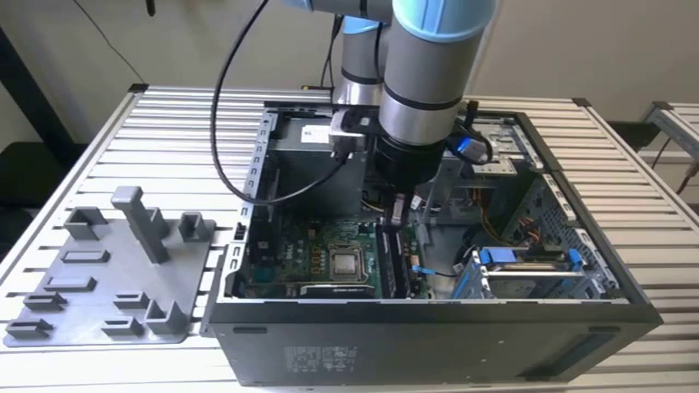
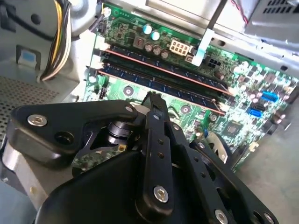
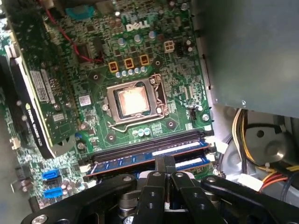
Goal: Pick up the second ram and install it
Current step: 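Press down the second ram until it locks into place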
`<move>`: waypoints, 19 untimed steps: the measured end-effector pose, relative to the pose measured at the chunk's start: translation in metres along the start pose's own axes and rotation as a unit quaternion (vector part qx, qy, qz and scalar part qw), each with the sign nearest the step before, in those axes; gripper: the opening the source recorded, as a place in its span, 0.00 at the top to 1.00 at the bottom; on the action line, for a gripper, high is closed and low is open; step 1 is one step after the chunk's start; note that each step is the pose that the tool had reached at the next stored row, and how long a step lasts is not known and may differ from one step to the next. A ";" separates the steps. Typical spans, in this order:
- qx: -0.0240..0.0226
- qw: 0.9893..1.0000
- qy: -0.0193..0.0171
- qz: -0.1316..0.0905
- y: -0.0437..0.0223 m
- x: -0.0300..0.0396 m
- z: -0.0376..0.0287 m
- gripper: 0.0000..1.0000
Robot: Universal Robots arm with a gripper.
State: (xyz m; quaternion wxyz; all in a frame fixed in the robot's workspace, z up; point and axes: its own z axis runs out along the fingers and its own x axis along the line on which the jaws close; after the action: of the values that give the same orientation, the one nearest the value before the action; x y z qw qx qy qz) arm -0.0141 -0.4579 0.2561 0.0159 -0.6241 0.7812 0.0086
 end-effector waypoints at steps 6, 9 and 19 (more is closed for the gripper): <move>-0.002 0.999 0.000 -0.053 0.0000 0.0000 0.0004 0.89; -0.002 0.997 -0.001 -0.076 0.0000 0.0000 0.0006 0.89; -0.004 0.996 -0.001 -0.084 -0.0023 0.0028 0.0011 0.89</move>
State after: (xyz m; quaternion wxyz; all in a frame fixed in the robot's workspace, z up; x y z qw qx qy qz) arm -0.0125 -0.4611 0.2550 0.0147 -0.6876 0.7259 0.0103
